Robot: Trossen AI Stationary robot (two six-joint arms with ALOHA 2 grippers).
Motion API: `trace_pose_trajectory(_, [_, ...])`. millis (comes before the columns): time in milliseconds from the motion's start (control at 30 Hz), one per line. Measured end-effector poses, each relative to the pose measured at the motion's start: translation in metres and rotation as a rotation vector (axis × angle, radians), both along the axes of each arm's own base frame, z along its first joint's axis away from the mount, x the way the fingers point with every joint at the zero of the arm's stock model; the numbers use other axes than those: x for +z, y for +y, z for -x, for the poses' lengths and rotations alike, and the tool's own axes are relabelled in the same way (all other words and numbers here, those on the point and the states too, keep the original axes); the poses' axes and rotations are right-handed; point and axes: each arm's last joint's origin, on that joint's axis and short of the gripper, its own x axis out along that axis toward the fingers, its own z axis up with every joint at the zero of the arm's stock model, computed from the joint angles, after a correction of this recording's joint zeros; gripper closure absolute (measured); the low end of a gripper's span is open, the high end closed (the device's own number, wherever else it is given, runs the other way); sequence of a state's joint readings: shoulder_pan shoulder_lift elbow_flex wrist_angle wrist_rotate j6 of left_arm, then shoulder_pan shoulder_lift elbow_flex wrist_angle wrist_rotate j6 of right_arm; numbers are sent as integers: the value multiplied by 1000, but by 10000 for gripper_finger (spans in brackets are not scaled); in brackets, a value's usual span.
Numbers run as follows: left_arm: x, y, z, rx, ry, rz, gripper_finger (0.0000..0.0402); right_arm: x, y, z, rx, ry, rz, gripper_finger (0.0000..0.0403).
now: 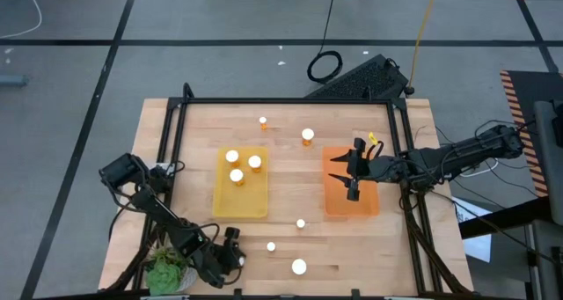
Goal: Pick and place medicine bottles into bin by pill shape (circle, oval)
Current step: Put the small orange pill bottle into the orange bin
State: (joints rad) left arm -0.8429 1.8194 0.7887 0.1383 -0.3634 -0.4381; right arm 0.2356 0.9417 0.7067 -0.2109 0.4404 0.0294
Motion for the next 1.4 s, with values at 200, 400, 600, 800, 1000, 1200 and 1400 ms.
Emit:
trace_pose_trajectory(200, [0,1,-1,-11,-2,-11,300,0,0,0,-5,-6,-11,200])
trace_pose_trajectory(400, [2,8,-7,18,-1,-12,290,3,1,-2,-25,-55,-60,200])
trace_pose_trajectory(600, [22,22,-12,46,-23,-11,296,6,5,-21,-54,-186,-152,200])
trace_pose_trajectory(800, [55,47,-15,99,-44,-1,298,0,16,-63,-42,-189,-155,200])
trace_pose_trajectory(1000, [84,81,-22,217,-79,36,299,-7,29,-110,5,-122,-180,200])
trace_pose_trajectory(1200, [95,105,-30,279,-108,31,298,-14,43,-150,91,-78,-187,195])
trace_pose_trajectory(1400, [95,119,-37,332,-109,26,298,-20,57,-181,200,-51,-202,171])
